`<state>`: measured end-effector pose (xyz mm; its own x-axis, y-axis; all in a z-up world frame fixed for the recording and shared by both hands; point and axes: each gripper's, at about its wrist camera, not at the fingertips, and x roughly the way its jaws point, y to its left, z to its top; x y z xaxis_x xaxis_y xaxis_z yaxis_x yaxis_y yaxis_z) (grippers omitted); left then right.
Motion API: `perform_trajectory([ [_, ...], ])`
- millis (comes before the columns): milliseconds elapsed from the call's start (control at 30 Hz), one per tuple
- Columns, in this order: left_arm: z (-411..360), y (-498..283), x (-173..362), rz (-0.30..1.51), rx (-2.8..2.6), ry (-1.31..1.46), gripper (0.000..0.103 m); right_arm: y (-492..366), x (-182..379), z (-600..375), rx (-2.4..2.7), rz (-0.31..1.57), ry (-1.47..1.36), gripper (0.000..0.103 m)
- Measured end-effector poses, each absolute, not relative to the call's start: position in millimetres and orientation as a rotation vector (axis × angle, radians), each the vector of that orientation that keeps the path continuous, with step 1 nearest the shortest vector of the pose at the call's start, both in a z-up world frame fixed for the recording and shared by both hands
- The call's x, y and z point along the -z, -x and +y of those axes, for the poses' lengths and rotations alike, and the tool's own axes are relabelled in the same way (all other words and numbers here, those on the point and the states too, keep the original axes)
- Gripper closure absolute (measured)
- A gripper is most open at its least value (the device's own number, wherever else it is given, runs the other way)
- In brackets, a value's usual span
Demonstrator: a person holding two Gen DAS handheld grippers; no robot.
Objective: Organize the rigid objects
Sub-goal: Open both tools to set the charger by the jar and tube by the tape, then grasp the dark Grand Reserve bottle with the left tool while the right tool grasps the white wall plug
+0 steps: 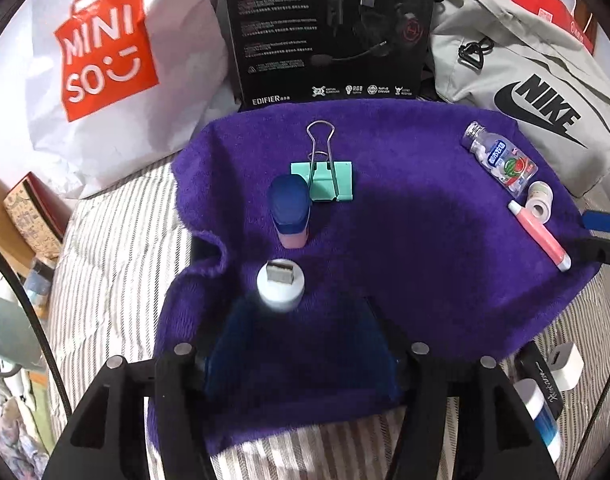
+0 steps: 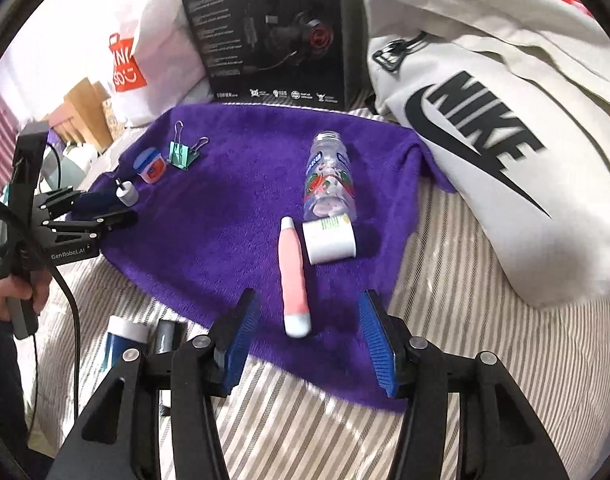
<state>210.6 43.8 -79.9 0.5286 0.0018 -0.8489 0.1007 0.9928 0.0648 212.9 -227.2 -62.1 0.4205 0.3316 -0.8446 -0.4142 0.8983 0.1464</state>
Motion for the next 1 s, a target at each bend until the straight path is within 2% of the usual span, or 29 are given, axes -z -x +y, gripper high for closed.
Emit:
perform_trajectory([
  [100, 43, -199, 70, 0.994, 0.061, -0.087, 0.044, -198, 57, -234, -0.456, 1.028, 0.058, 0.051],
  [267, 39, -171, 55, 0.96, 0.059, -0.067, 0.041, -171, 50, -242, -0.445, 1.008, 0.016, 0.044],
  [400, 32, -147, 53, 0.955, 0.08, -0.055, 0.038, -150, 49, -246, -0.435, 1.007, -0.02, 0.044],
  [1000, -23, -64, 95, 1.021, 0.197, -0.023, 0.037, -90, 60, -240, -0.428, 1.046, -0.019, 0.043],
])
